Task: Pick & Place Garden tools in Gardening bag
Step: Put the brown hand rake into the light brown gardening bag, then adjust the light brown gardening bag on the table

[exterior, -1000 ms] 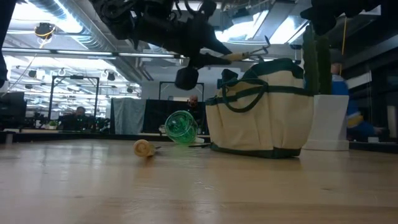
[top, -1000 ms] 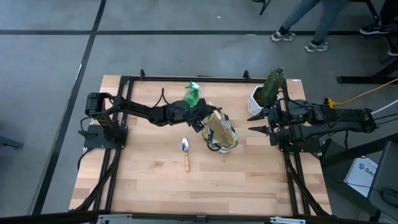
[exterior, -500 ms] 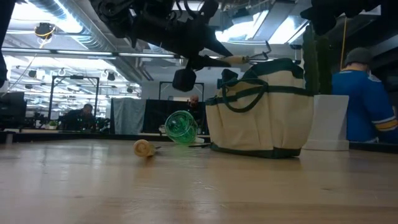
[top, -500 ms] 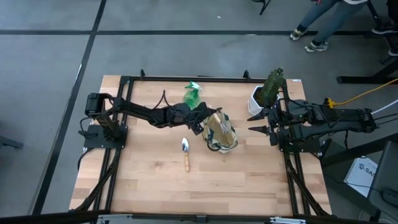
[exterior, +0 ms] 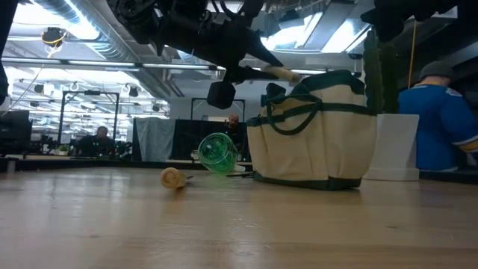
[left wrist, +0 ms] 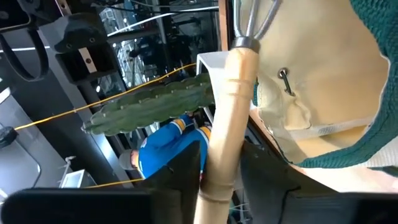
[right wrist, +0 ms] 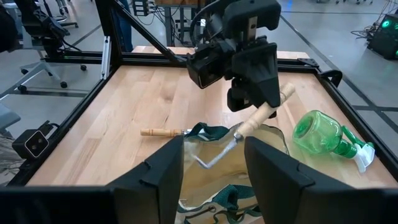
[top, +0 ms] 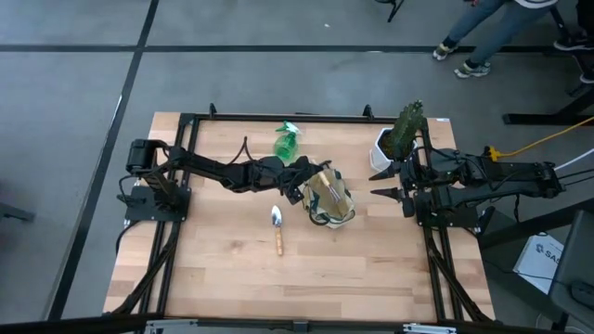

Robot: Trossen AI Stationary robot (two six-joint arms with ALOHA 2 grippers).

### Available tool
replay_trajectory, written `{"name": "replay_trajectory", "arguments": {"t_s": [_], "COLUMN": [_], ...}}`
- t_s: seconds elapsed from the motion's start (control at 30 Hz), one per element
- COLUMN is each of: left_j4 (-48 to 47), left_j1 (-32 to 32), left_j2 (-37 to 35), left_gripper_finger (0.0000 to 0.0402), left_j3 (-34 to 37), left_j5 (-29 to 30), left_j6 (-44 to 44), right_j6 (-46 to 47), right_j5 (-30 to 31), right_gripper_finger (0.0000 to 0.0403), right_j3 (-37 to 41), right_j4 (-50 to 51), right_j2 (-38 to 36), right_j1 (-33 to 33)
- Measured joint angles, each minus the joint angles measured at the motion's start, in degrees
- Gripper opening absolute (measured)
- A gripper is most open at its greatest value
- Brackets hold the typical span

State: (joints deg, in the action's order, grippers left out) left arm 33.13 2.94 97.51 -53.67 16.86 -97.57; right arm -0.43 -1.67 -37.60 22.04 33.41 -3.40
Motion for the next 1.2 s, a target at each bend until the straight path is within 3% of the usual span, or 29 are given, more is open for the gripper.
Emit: {"name": "replay_trajectory", "arguments": {"t_s": [0.3,0.43,0.77,1.1,1.2], "left_j4": [0.9,5.1,0.6,1.9,1.8], "left_j1": [-1.1,-2.7,-4.3,-4.9,-5.6], "left_j2": [0.0,0.0,0.0,0.0,-0.2], "left_gripper_finger": [0.0175,0.0189,0.0196,0.0196,0.0196], "left_j3": [0.0,0.0,0.0,0.0,0.0], "left_j5": [1.9,2.6,2.1,9.1,12.1], "left_j6": [1.2,6.1,14.5,15.6,19.7], "right_j6": [0.0,0.0,0.0,0.0,0.0], "right_j5": [0.0,0.0,0.0,0.0,0.0], "right_gripper_finger": [0.0172,0.0172,0.0172,0.0172,0.0172], "right_j3": [0.0,0.0,0.0,0.0,0.0], "right_j4": [0.0,0.0,0.0,0.0,0.0], "right_j2": [0.0,0.0,0.0,0.0,0.0], "right_j1": [0.0,0.0,0.0,0.0,0.0]}}
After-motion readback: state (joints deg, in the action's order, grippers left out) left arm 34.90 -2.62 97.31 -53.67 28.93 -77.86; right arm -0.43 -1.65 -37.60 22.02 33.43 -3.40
